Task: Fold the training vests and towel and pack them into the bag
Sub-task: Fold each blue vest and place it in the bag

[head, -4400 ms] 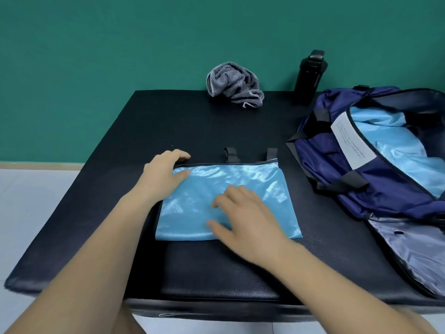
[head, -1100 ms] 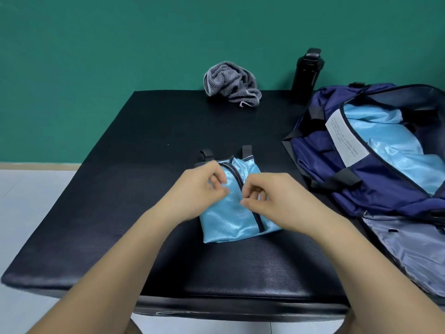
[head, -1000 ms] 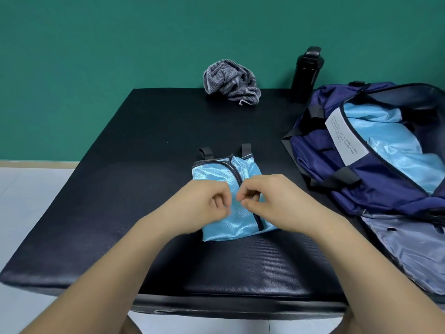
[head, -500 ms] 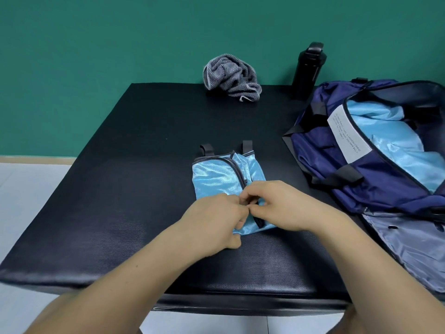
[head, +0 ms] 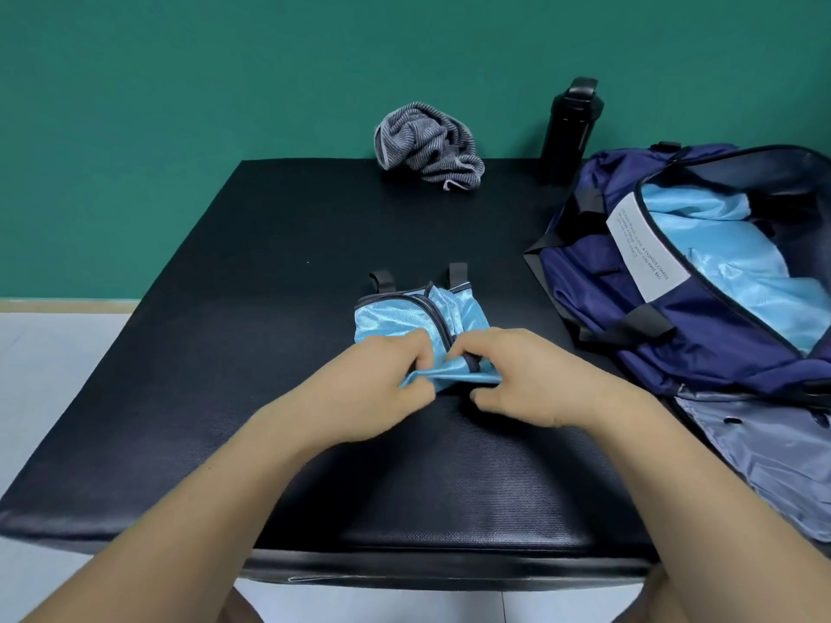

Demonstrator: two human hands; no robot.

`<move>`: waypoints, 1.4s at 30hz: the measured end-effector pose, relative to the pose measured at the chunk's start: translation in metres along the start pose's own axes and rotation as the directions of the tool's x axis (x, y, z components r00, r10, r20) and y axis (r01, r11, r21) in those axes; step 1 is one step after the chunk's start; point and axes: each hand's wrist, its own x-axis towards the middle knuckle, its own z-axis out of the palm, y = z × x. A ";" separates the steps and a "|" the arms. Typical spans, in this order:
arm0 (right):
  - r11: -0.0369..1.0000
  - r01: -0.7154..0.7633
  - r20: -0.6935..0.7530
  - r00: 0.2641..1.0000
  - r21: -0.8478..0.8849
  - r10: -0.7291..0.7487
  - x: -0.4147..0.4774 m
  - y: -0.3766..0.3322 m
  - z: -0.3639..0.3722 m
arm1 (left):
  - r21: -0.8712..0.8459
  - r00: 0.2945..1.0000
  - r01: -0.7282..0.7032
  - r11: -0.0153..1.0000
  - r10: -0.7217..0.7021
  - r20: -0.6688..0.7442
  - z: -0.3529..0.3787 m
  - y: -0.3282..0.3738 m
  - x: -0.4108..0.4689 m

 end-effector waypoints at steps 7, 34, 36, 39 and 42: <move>0.931 0.062 -0.175 0.984 0.358 0.002 0.004 0.005 -0.004 | -0.223 0.988 0.087 0.971 -0.114 -0.109 -0.016 -0.012 0.001; 0.819 -0.306 -0.345 0.794 0.485 0.500 0.033 0.028 0.025 | -0.272 0.776 0.461 0.844 -0.533 -0.338 0.013 -0.050 0.037; 0.820 -0.329 -0.349 0.784 0.468 0.514 0.034 0.031 0.027 | -0.175 0.773 0.488 0.855 -0.516 -0.370 0.013 -0.048 0.039; 0.841 -0.365 -0.373 0.774 0.399 0.513 0.037 0.032 0.030 | -0.073 0.764 0.518 0.852 -0.499 -0.409 0.014 -0.050 0.042; 0.855 -0.398 -0.388 0.768 0.332 0.509 0.038 0.033 0.031 | -0.031 0.772 0.515 0.857 -0.479 -0.418 0.014 -0.051 0.042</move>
